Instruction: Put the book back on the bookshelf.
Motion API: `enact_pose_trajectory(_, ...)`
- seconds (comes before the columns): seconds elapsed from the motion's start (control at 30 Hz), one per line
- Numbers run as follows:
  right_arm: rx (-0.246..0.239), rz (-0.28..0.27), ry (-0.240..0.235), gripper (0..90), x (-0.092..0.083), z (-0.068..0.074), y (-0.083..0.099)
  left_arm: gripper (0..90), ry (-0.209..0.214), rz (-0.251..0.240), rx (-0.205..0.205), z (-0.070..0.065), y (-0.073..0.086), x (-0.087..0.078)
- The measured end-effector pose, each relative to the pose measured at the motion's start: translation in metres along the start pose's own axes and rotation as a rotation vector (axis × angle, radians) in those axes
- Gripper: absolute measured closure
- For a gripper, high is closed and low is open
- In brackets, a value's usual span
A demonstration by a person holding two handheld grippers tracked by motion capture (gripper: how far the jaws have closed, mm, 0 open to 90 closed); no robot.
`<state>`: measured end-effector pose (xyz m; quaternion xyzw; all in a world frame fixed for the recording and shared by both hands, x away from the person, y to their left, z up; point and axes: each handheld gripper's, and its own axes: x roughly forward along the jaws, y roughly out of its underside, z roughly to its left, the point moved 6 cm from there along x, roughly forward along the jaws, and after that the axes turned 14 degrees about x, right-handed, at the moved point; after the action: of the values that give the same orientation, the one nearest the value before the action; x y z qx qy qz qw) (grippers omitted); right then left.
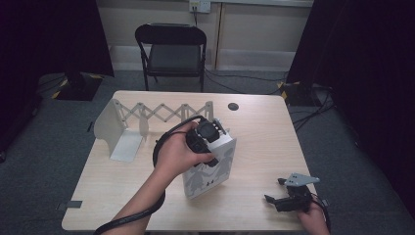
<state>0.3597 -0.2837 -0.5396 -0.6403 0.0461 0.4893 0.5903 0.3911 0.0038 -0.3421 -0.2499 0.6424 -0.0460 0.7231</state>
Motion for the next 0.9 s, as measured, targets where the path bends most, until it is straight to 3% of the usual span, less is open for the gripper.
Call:
enact_pose_trajectory(0.57, 0.0, 0.0, 0.0, 13.5, 0.0, 0.0, 0.0, 52.3, -0.043, 0.01, -0.034, 0.008, 0.007, -0.012)
enact_pose_trajectory(0.9, 0.0, 0.0, 0.0, 13.5, 0.0, 0.0, 0.0, 52.4, -0.05, 0.011, -0.088, 0.017, 0.016, -0.016)
